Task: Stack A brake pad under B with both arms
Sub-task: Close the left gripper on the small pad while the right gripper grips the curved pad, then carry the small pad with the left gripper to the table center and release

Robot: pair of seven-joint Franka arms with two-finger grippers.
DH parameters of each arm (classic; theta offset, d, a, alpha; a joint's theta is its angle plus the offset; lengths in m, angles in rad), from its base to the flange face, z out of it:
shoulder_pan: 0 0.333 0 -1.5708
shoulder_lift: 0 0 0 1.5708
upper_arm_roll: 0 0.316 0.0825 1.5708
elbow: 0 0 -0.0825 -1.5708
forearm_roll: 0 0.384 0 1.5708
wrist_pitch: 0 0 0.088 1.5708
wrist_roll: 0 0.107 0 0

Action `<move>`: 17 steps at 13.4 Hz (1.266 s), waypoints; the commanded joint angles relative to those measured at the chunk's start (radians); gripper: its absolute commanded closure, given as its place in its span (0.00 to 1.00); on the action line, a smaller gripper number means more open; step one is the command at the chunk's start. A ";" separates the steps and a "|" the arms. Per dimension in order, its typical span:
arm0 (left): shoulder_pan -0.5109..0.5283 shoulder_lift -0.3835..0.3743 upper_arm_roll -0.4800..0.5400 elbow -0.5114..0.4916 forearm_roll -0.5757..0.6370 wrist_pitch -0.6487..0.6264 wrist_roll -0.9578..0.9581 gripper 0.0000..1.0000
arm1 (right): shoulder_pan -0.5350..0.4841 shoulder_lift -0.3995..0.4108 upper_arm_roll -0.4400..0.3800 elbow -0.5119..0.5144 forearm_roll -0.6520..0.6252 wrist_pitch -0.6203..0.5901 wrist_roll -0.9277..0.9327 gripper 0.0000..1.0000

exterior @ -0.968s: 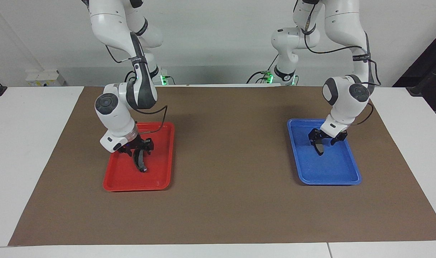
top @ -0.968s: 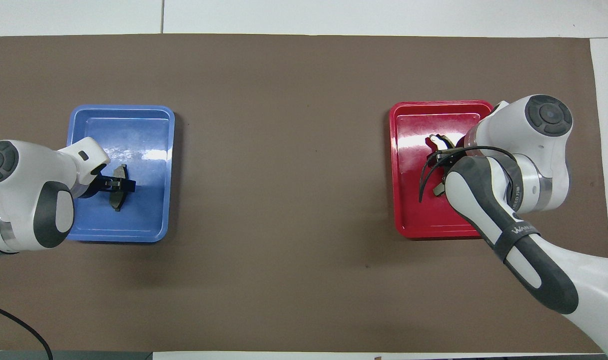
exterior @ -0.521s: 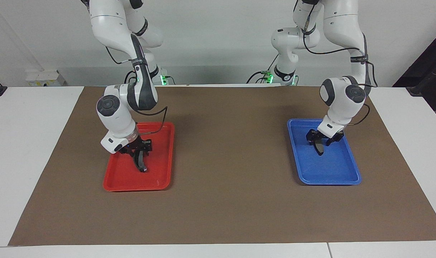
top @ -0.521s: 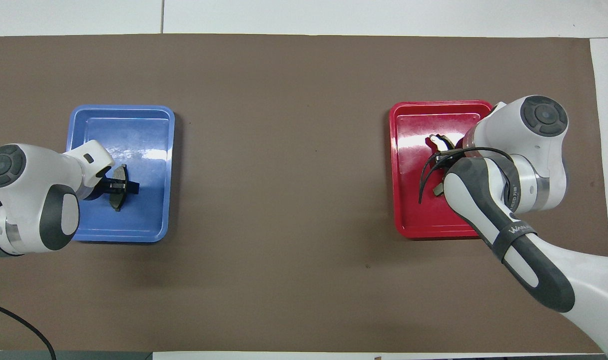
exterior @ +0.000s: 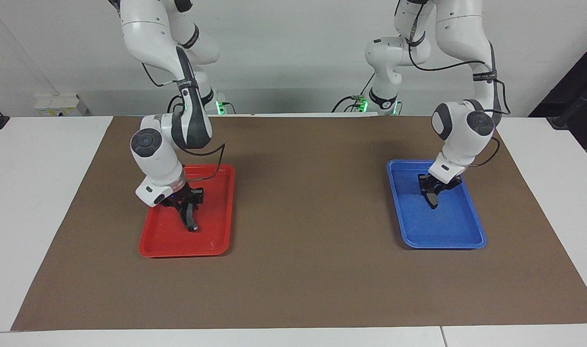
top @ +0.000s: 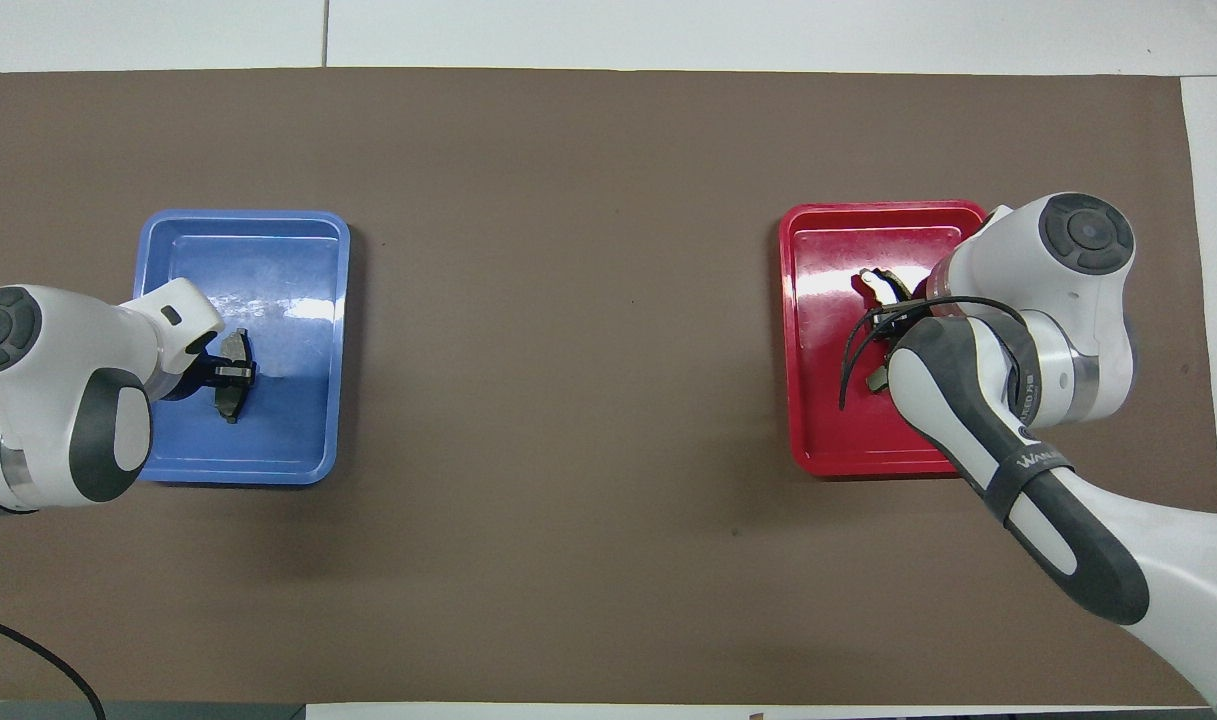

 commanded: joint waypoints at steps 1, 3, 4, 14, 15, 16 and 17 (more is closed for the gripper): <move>-0.004 0.005 0.003 0.126 0.014 -0.149 0.005 0.99 | -0.021 -0.005 0.013 -0.015 -0.004 0.015 -0.027 0.52; -0.004 0.006 -0.008 0.211 0.013 -0.232 0.011 0.99 | -0.021 -0.005 0.013 -0.011 -0.004 0.015 -0.028 0.77; -0.007 0.008 -0.014 0.245 0.011 -0.251 0.003 0.99 | -0.021 -0.004 0.012 -0.011 -0.004 0.015 -0.028 0.84; -0.322 0.089 -0.152 0.388 -0.003 -0.173 -0.550 0.99 | -0.024 -0.030 0.002 0.089 -0.007 -0.092 -0.046 1.00; -0.364 0.121 -0.152 0.420 0.002 -0.168 -0.602 0.99 | -0.026 -0.028 -0.004 0.127 -0.007 -0.141 -0.050 1.00; -0.402 0.169 -0.151 0.463 0.006 -0.167 -0.644 0.99 | -0.026 -0.025 -0.014 0.173 -0.008 -0.205 -0.050 1.00; -0.441 0.205 -0.151 0.481 0.020 -0.160 -0.679 0.99 | -0.026 -0.027 -0.018 0.204 -0.008 -0.251 -0.053 1.00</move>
